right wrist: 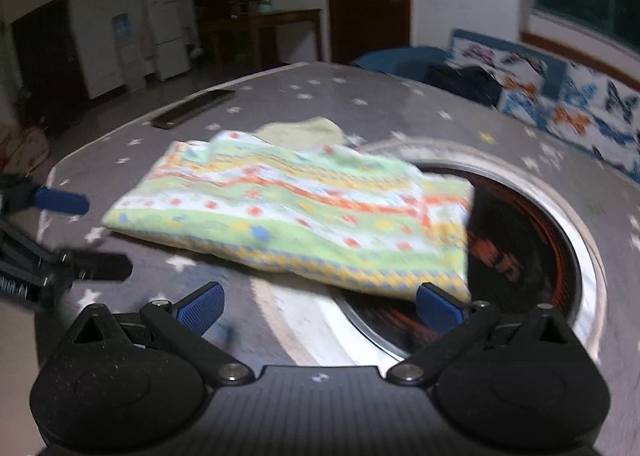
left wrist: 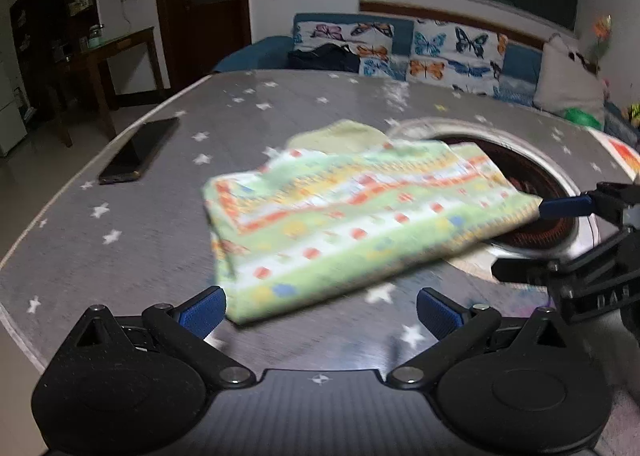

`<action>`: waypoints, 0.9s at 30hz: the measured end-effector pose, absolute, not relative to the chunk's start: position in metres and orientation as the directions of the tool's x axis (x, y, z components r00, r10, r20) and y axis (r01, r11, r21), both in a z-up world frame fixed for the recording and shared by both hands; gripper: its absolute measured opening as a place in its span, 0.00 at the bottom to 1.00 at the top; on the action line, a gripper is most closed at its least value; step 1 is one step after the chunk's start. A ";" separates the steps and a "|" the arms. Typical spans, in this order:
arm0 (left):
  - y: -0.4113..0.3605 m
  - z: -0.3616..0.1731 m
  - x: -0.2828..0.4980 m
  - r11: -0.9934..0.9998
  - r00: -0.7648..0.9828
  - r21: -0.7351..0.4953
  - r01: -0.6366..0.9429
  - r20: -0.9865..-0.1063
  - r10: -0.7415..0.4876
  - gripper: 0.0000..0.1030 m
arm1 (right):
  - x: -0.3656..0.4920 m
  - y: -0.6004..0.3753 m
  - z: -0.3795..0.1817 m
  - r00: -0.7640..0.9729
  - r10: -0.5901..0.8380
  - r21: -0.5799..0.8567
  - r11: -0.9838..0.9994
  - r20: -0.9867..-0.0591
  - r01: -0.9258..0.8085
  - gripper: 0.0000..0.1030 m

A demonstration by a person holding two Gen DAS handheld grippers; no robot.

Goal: Fold clothes

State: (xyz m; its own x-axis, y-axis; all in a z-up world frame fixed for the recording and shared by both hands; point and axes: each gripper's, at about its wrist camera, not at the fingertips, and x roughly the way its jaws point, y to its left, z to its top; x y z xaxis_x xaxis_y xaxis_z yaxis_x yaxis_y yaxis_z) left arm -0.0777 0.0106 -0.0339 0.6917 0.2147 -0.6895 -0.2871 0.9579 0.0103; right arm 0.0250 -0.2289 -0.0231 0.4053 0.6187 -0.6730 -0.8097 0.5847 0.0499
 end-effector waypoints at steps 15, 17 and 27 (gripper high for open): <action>0.117 -0.018 -0.077 0.848 0.661 -0.151 -0.508 -0.699 0.272 0.99 | -0.032 -0.109 -0.015 0.315 0.645 -0.222 0.224 -0.696 -0.949 0.87; 0.124 -0.017 -0.074 0.840 0.662 -0.166 -0.517 -0.700 0.269 0.99 | -0.037 -0.095 -0.020 0.313 0.639 -0.254 0.186 -0.702 -0.949 0.83; 0.137 -0.023 -0.055 0.774 0.668 -0.310 -0.551 -0.720 0.187 0.99 | -0.028 -0.082 -0.022 0.282 0.650 -0.177 0.223 -0.706 -0.959 0.30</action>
State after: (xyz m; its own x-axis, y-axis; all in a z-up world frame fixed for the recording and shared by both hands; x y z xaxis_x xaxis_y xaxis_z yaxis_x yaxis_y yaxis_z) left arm -0.0551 0.1369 -0.0227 0.6682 0.1872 -0.7201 -0.5513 0.7745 -0.3102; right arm -0.0279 -0.0821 -0.0219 0.2818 0.6502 -0.7056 -0.9585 0.2232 -0.1772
